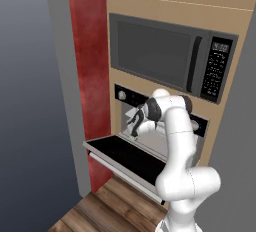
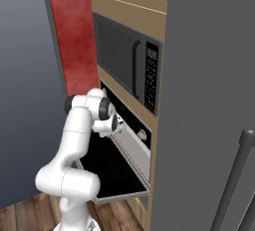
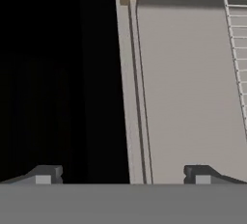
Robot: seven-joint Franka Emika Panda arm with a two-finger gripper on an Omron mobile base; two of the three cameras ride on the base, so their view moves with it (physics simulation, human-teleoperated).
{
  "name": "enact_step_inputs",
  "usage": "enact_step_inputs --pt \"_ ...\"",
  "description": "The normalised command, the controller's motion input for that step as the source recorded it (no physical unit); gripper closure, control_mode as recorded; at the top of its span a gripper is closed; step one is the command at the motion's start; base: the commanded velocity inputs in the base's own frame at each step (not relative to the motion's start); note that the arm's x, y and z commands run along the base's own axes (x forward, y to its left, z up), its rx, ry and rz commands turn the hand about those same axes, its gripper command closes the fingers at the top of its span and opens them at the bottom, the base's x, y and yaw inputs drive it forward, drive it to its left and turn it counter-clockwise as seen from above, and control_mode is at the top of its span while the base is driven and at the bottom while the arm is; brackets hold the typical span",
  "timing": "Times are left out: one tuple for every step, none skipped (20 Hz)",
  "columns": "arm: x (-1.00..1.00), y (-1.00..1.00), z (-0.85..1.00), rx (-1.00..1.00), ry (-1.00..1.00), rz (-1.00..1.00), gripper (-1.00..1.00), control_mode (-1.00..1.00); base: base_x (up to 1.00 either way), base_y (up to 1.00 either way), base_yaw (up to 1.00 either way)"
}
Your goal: Place the fish on the top rack of the oven, and slide the tray back inside. Close the oven door.
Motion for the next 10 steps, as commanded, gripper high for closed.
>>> enact_step_inputs --pt "-0.44 0.39 0.04 0.0 0.05 0.01 -1.0 -1.0 0.0 0.0 0.0" --pt "-0.29 0.4 0.24 0.0 0.0 0.0 -1.0 -1.0 0.0 0.0 0.0" --pt "-0.41 0.4 0.44 0.0 0.0 0.0 -1.0 -1.0 0.0 0.0 0.0" --pt "-0.53 0.46 0.36 0.0 0.0 0.01 -1.0 -1.0 0.0 0.0 0.0" --pt "-0.54 0.48 0.43 0.0 -0.05 0.01 -1.0 -1.0 0.0 0.0 0.0" --pt "-0.56 0.4 0.67 0.0 -0.15 0.0 -1.0 -1.0 0.0 0.0 0.0" --pt "-0.59 0.38 0.8 0.0 -0.17 0.0 -1.0 -1.0 0.0 0.0 0.0" --pt "-0.74 0.41 0.84 0.0 -0.22 0.0 -1.0 -1.0 0.0 0.0 0.0" --pt "-0.94 0.51 0.77 0.0 -0.21 0.0 -1.0 -1.0 0.0 0.0 0.0" --pt "-1.0 0.67 0.6 0.0 -0.17 0.0 -1.0 -1.0 0.0 0.0 0.0"
